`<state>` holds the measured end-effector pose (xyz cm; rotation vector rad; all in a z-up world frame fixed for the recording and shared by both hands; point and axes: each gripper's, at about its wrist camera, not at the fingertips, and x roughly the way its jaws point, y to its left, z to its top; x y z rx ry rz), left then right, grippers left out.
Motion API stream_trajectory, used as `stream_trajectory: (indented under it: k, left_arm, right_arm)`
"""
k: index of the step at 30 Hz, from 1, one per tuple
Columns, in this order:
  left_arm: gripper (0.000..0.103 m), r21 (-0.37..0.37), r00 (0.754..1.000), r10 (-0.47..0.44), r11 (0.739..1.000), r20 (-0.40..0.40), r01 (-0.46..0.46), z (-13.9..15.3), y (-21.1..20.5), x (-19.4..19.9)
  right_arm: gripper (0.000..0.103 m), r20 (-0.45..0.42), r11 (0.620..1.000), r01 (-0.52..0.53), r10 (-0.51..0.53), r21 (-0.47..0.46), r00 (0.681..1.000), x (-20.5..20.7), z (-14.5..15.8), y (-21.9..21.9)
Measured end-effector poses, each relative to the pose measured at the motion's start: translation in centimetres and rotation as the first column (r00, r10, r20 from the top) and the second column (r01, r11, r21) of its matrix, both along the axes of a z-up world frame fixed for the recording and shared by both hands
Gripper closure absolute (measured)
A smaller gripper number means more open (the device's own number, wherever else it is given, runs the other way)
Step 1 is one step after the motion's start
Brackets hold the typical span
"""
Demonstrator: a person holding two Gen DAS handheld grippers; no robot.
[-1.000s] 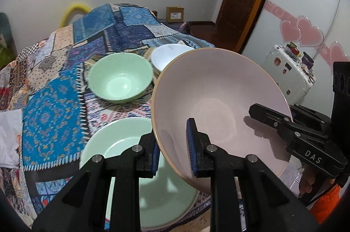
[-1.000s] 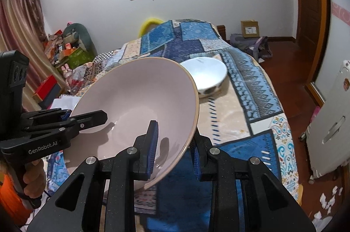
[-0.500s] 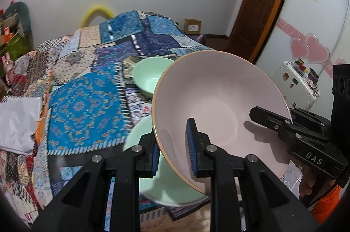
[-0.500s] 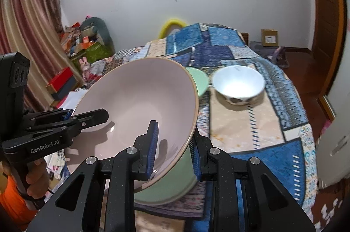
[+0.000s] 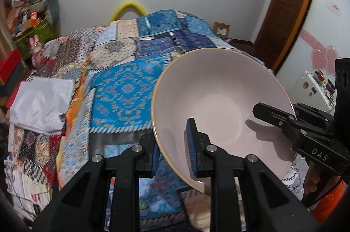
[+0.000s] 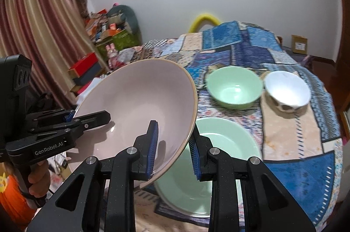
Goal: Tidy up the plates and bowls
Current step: 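Carry the pink bowl with the left tool past the plate stack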
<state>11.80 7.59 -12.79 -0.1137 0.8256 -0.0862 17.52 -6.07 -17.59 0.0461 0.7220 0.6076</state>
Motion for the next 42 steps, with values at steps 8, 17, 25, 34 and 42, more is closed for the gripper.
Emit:
stream_trajectory:
  k: [8, 17, 25, 34, 42]
  left_arm:
    - [0.081, 0.017, 0.997, 0.075, 0.997, -0.033, -0.075, -1.6, 3.7, -1.6]
    - [0.081, 0.022, 0.988, 0.129, 0.992, -0.085, -0.127, -4.3, 6.9, -2.0]
    - [0.081, 0.014, 0.979, 0.146, 0.989, -0.139, -0.146, -6.9, 8.4, -1.4]
    - [0.081, 0.01, 0.966, 0.157, 0.987, -0.207, -0.158, -10.0, 9.5, -0.7]
    - [0.081, -0.01, 0.952, 0.173, 0.983, -0.253, -0.181, -12.1, 10.6, -0.4]
  right_arm:
    - [0.078, -0.031, 0.997, -0.078, 0.077, -0.006, 0.997, 0.3, -1.3, 3.8]
    - [0.078, -0.078, 0.989, -0.145, 0.143, -0.029, 0.987, 1.0, -3.0, 7.2]
    - [0.078, -0.131, 0.983, -0.175, 0.166, -0.061, 0.977, 2.0, -5.3, 9.0]
    - [0.078, -0.184, 0.973, -0.201, 0.179, -0.108, 0.966, 2.9, -7.5, 10.6]
    - [0.078, -0.214, 0.961, -0.229, 0.194, -0.153, 0.957, 3.2, -9.0, 11.7]
